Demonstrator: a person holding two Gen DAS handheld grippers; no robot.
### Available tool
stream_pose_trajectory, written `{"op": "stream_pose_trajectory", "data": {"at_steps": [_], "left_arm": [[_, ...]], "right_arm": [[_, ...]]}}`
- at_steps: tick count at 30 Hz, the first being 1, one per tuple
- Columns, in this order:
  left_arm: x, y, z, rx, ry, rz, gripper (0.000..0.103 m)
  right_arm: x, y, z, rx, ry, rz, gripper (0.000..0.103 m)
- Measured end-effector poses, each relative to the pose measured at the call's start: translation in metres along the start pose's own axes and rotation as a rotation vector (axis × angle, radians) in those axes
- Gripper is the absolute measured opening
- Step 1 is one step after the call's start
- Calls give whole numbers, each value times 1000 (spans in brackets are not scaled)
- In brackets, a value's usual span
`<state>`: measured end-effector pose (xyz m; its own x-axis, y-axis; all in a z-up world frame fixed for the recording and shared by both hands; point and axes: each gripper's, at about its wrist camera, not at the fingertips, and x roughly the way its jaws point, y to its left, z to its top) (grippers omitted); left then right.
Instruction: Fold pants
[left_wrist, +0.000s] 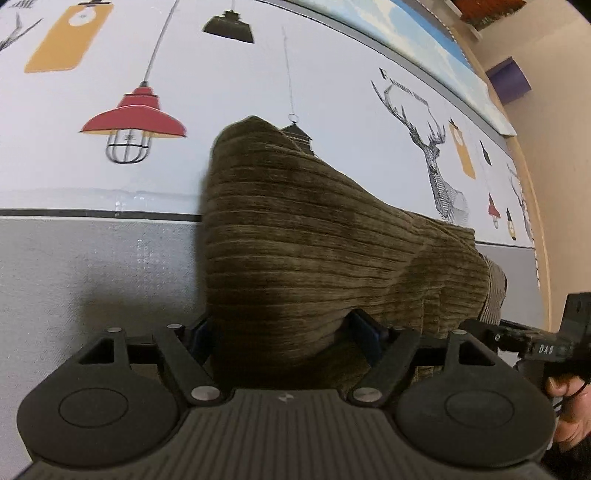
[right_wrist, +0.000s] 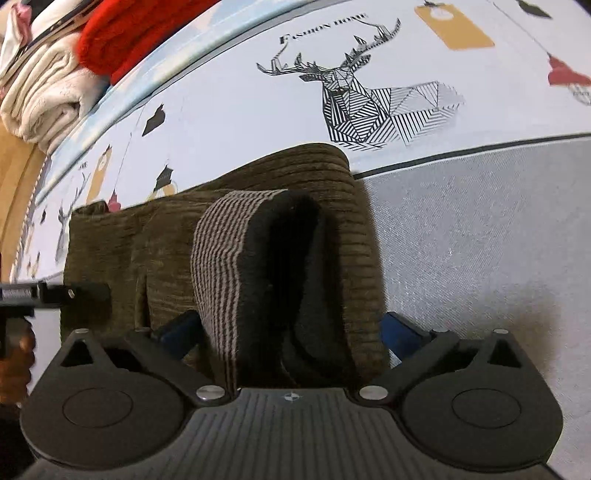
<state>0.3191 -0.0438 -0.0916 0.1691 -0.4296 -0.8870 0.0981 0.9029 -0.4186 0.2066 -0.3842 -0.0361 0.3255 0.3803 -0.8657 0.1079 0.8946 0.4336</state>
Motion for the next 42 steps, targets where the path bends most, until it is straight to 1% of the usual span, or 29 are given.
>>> {"op": "stream_pose_trajectory", "data": {"at_steps": [2, 3, 4, 5, 7, 8, 10, 11, 15, 17, 18, 19, 20, 22, 23, 25, 28, 30, 31, 32, 33, 34, 35, 36, 37, 38, 39, 40, 42], "left_arm": [[-1, -5, 1, 26, -18, 13, 60], [-5, -8, 2, 40, -30, 14, 51], [-12, -12, 3, 65, -53, 20, 44], [-19, -15, 4, 91, -83, 33, 42], [-39, -19, 9, 123, -170, 71, 39], [-49, -20, 12, 141, -215, 94, 39], [-67, -19, 16, 169, -301, 139, 39], [-74, -17, 18, 175, -331, 157, 39], [-94, -1, 25, 150, -419, 187, 40], [-98, 9, 27, 104, -442, 189, 43], [-100, 14, 28, 91, -452, 205, 50], [-101, 17, 28, 82, -462, 238, 57], [-104, 20, 27, 71, -479, 286, 57], [-114, 22, 25, 73, -519, 334, 57], [-119, 23, 23, 86, -529, 332, 57], [-126, 19, 18, 127, -518, 283, 57], [-127, 7, 4, 237, -469, 203, 56], [-113, 3, -6, 308, -388, 177, 56], [-98, 6, -9, 329, -295, 200, 54], [-81, 9, -15, 342, -200, 259, 52], [-66, 12, -22, 377, -141, 346, 53], [-63, 12, -27, 407, -144, 370, 55], [-67, 9, -27, 407, -158, 365, 54], [-75, 6, -28, 391, -177, 354, 49], [-83, 2, -29, 392, -202, 338, 46], [-91, -2, -33, 411, -235, 307, 46], [-96, -6, -35, 441, -251, 269, 47], [-93, -7, -39, 470, -224, 250, 47], [-71, -5, -52, 523, -120, 297, 47]], "right_arm": [[1, 5, -2, -8, -19, -1, 96], [1, 8, -2, -21, -32, -11, 94], [0, 14, -2, -32, -47, -19, 85], [-4, 19, -1, -42, -67, -16, 74], [-11, 30, 6, -63, -131, 11, 60], [-17, 36, 11, -63, -176, 59, 55], [-23, 49, 18, -71, -243, 131, 54], [-25, 59, 19, -97, -266, 138, 53], [-22, 95, 29, -157, -334, 137, 54], [-16, 109, 38, -170, -358, 122, 56], [-12, 115, 41, -176, -368, 113, 57], [-7, 120, 45, -175, -371, 100, 62], [0, 123, 50, -165, -361, 64, 68], [10, 125, 56, -128, -339, -34, 68], [12, 123, 58, -88, -346, -91, 68], [11, 118, 61, -44, -348, -130, 68], [1, 125, 58, -97, -342, -34, 67], [1, 138, 50, -225, -311, 25, 67], [9, 143, 44, -300, -270, 8, 67], [22, 146, 40, -351, -208, -56, 67], [36, 144, 34, -380, -137, -144, 67], [49, 140, 30, -386, -74, -212, 75], [53, 134, 28, -354, -58, -210, 76], [49, 133, 30, -316, -74, -193, 75], [43, 134, 32, -300, -95, -182, 70], [34, 137, 33, -302, -130, -163, 66], [29, 140, 34, -318, -161, -141, 66], [26, 141, 33, -341, -169, -131, 66], [44, 136, 29, -368, -74, -217, 70]]}}
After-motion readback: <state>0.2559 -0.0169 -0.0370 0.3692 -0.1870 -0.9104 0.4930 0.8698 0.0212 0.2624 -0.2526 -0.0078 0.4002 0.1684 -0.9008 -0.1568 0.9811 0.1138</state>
